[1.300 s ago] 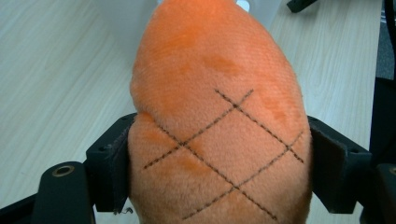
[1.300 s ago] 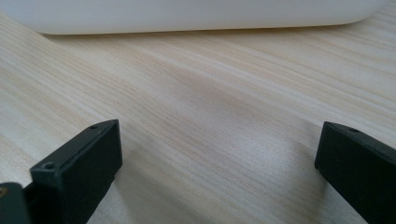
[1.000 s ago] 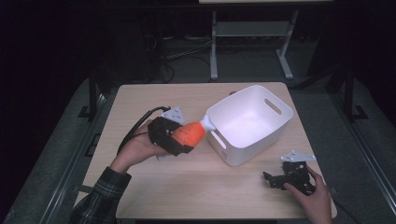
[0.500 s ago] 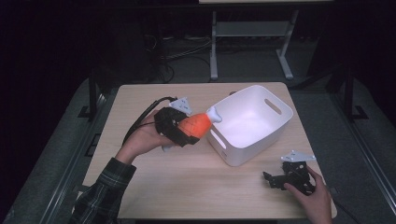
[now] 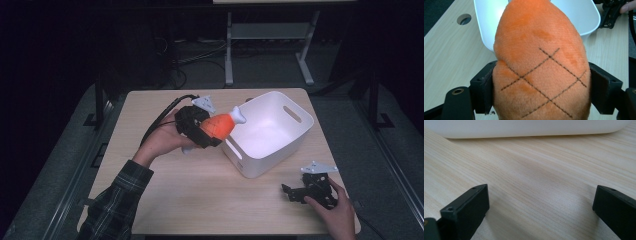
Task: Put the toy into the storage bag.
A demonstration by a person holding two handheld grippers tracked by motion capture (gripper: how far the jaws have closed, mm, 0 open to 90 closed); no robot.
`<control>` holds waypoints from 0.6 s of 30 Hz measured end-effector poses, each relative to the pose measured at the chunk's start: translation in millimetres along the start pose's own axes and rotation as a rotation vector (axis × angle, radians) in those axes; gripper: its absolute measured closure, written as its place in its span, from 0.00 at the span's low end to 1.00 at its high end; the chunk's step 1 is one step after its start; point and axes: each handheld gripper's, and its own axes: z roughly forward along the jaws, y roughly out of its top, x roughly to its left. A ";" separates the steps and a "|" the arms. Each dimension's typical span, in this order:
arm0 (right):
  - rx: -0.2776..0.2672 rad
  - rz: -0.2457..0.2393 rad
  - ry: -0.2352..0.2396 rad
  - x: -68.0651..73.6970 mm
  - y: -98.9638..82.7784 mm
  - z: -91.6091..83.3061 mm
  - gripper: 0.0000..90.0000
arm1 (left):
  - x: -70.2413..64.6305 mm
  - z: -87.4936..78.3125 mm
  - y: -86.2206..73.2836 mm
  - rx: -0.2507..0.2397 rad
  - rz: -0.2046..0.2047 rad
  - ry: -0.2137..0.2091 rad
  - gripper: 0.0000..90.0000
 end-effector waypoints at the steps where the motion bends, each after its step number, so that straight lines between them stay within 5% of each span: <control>1: 0.000 0.000 0.000 0.0 0.0 0.0 0.00 | 1.2 0.5 2.0 0.002 0.009 0.002 0.23; 18: 0.001 0.000 -0.001 0.0 0.0 -0.1 0.00 | 16.1 16.8 37.1 0.016 0.020 0.022 0.23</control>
